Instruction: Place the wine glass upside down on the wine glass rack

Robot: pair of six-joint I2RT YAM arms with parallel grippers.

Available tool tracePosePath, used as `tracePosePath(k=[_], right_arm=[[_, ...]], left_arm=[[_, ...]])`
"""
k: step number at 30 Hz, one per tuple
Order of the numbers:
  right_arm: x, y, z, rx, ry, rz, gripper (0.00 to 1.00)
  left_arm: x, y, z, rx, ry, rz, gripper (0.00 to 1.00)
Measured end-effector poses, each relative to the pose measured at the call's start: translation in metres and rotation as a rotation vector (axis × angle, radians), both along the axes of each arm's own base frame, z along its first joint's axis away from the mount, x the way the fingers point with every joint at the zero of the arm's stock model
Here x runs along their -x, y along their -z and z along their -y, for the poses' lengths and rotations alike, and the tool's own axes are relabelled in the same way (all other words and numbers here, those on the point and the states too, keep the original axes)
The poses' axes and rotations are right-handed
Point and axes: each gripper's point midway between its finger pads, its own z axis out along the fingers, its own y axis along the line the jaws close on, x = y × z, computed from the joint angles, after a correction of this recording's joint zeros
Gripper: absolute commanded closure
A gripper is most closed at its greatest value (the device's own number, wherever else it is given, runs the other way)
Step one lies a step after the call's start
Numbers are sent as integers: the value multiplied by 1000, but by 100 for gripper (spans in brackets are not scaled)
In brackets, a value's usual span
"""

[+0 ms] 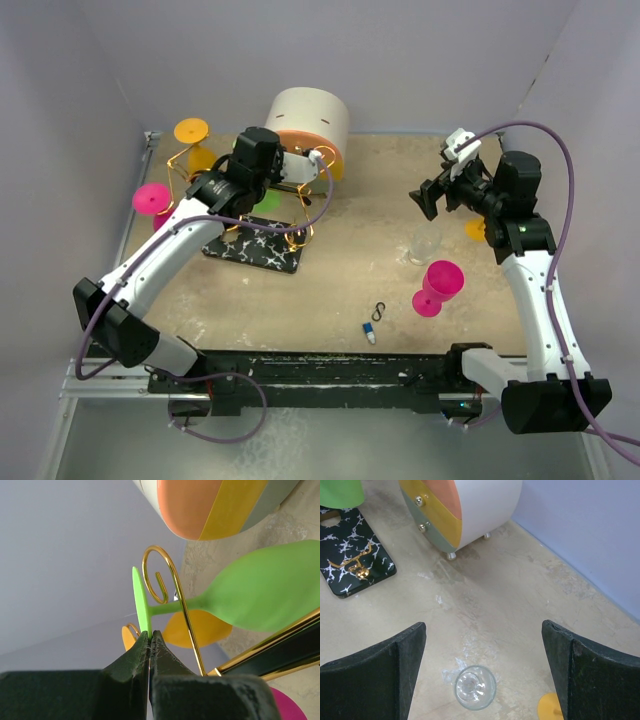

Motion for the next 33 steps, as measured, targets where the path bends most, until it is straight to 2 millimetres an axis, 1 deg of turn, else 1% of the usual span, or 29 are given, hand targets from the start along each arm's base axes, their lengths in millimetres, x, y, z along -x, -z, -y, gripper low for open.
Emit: tracePosePath(k=[16, 26, 33], right_arm=[[-9, 1, 13, 13, 66, 18, 0], [-11, -2, 16, 14, 79, 34, 0], [-12, -3, 16, 13, 80, 38, 0]], left_arm=[[-5, 2, 17, 18, 32, 2, 100], [-14, 2, 23, 31, 34, 22, 100], [-18, -2, 26, 48, 33, 48, 100]])
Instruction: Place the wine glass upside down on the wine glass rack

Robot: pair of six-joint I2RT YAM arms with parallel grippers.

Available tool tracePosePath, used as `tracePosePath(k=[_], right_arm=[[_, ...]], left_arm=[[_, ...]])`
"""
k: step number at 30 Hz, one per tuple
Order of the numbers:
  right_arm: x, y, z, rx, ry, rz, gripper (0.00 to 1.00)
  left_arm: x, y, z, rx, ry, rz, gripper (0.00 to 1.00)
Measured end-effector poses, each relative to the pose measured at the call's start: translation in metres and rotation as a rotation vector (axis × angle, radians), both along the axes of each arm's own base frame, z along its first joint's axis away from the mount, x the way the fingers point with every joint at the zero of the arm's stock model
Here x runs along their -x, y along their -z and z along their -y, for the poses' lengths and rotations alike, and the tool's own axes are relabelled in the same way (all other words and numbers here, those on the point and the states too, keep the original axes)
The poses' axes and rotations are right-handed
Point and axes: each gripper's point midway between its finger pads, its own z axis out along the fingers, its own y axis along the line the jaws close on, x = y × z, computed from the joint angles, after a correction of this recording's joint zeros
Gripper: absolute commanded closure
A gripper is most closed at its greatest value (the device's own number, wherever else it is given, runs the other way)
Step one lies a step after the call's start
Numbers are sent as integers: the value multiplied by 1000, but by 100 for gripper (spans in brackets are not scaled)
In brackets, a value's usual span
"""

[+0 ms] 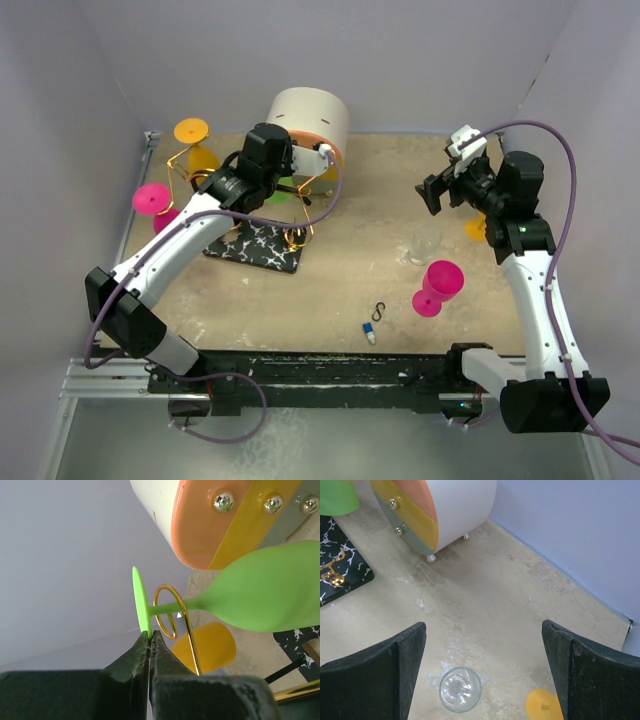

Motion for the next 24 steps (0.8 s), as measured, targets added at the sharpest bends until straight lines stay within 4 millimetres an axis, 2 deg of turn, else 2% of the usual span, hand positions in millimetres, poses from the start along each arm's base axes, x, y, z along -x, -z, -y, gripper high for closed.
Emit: tracePosePath(k=[12, 24], right_arm=[[0, 1, 0, 0, 0, -2, 0], [0, 3, 0, 0, -1, -2, 0]], left_arm=[[-13, -1, 2, 5, -35, 33, 100], [-18, -6, -12, 5, -81, 48, 100]])
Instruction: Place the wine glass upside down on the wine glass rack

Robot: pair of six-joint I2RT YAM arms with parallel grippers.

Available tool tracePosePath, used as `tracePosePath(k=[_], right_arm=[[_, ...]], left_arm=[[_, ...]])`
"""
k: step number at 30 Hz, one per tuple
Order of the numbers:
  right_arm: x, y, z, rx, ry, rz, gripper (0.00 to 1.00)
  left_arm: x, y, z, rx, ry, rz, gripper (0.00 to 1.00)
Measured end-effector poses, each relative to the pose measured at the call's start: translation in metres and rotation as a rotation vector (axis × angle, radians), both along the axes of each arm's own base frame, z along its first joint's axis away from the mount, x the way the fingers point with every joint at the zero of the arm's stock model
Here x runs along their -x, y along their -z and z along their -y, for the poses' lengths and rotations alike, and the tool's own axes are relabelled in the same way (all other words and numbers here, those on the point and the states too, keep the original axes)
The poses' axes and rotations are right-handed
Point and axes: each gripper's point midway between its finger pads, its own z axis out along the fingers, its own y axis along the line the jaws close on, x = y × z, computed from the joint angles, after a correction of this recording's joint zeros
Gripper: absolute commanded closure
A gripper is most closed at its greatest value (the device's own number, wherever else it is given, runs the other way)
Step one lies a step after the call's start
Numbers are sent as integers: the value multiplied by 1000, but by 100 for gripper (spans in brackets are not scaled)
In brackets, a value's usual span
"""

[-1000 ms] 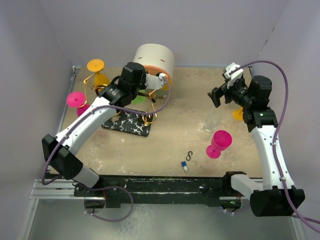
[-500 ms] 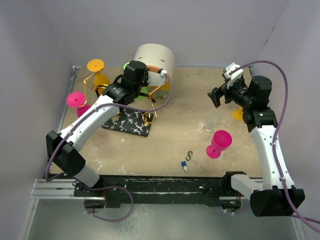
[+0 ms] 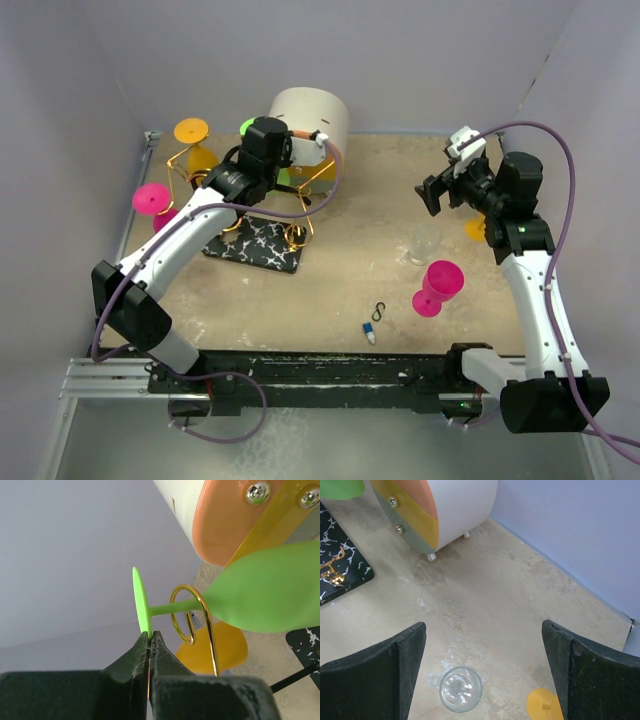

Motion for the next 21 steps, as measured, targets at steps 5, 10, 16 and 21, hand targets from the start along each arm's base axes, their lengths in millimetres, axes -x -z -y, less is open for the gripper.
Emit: tracePosePath(k=[5, 10, 16, 21], right_arm=[[0, 1, 0, 0, -1, -2, 0], [0, 1, 0, -1, -3, -2, 0], [0, 1, -1, -1, -3, -2, 0], [0, 1, -1, -1, -3, -2, 0]], left_arm=[[-1, 1, -5, -1, -11, -3, 100], [-2, 1, -9, -3, -23, -4, 100], [1, 2, -13, -11, -27, -17, 100], [7, -4, -16, -5, -28, -9, 100]])
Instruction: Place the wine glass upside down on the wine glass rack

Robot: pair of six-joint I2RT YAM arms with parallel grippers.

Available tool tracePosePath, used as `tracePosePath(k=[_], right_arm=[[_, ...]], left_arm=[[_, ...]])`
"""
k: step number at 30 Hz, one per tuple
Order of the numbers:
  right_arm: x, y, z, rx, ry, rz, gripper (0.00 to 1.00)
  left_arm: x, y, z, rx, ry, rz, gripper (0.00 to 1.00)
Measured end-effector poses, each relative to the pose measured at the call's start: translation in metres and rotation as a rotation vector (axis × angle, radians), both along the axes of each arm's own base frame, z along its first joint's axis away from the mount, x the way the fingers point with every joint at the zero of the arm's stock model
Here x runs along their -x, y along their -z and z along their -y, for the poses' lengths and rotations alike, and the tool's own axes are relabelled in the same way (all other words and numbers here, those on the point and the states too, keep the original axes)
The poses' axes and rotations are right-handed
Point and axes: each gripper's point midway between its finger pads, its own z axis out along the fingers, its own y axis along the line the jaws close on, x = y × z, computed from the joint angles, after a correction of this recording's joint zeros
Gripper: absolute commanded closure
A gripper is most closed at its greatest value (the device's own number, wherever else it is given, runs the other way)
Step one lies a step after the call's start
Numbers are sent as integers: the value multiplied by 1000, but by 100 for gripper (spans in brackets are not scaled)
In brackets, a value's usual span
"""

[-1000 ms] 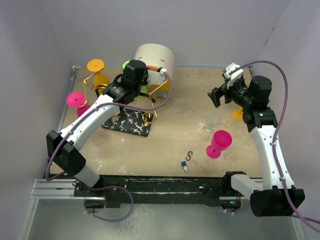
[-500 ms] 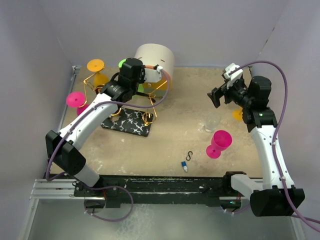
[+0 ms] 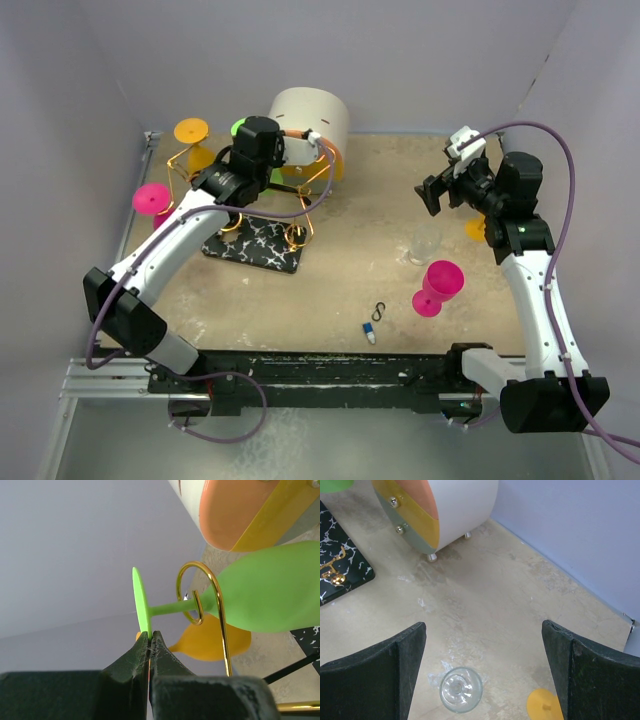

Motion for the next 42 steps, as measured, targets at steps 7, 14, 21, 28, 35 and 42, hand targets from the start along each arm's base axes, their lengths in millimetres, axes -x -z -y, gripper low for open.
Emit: tracePosePath(k=[7, 14, 21, 28, 35, 42], right_arm=[[0, 0, 0, 0, 0, 0, 0], [0, 0, 0, 0, 0, 0, 0], [0, 0, 0, 0, 0, 0, 0], [0, 0, 0, 0, 0, -1, 0], [0, 1, 0, 0, 0, -2, 0], [0, 2, 0, 0, 1, -5, 0]], left_arm=[[4, 1, -3, 4, -3, -3, 100], [6, 10, -4, -10, -1, -28, 98], [6, 13, -4, -10, 0, -38, 92], [9, 27, -8, -29, -6, -75, 88], [10, 31, -8, -22, -11, -84, 84], [11, 33, -9, -18, -16, -92, 74]])
